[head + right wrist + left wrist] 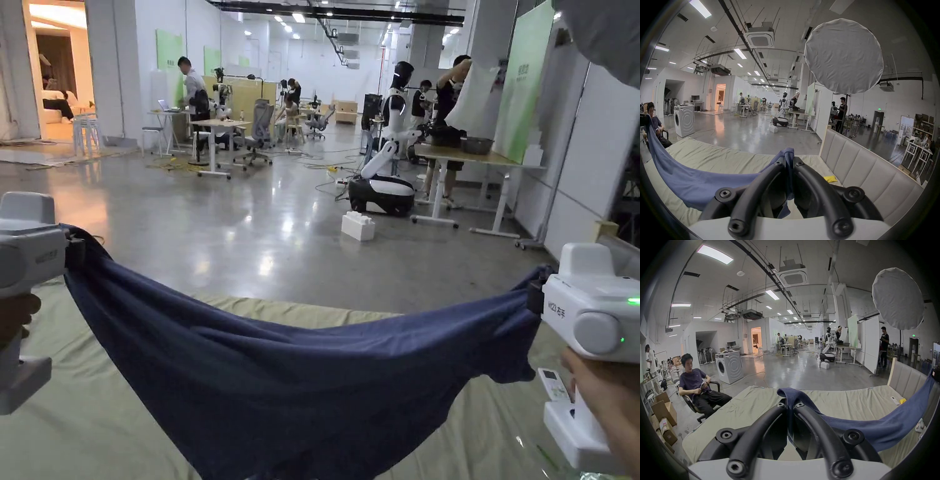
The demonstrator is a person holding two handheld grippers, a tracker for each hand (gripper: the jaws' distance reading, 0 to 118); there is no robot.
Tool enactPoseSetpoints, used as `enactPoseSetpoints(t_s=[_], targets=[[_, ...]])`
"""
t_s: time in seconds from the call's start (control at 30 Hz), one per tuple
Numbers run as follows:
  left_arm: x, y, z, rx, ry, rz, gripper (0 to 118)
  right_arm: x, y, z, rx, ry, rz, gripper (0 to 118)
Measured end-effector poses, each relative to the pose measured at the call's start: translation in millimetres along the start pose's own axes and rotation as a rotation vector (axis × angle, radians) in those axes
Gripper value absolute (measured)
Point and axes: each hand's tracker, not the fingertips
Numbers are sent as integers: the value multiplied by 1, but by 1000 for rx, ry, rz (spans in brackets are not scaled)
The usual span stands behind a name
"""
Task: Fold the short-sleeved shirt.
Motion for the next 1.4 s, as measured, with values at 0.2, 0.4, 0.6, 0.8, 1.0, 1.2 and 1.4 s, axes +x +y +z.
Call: enactPoseSetpoints(t_s=[0.2, 0.4, 0.6, 0.8, 1.0, 1.2, 1.4], targets=[[-5, 21, -37, 0, 27, 19, 5, -3, 22, -35, 22, -12, 29, 7], [2, 42, -68, 11, 46, 17, 5, -7, 43, -70, 41, -27, 39, 7], [11, 43, -85, 15, 43, 19, 5, -7, 48, -86, 65, -48, 35, 7], [16, -2, -75, -15, 17, 5, 5, -7, 13, -71, 40, -42, 51, 7], [9, -91, -41, -108, -28, 10, 5, -9, -62, -23, -30, -36, 108, 7], [-6, -176, 18, -188, -54, 49, 5, -2, -141, 43, -114, -40, 139, 7], [-12, -246, 77, -362, -75, 49, 5, 4, -210, 104, -261, -5, 142, 7]])
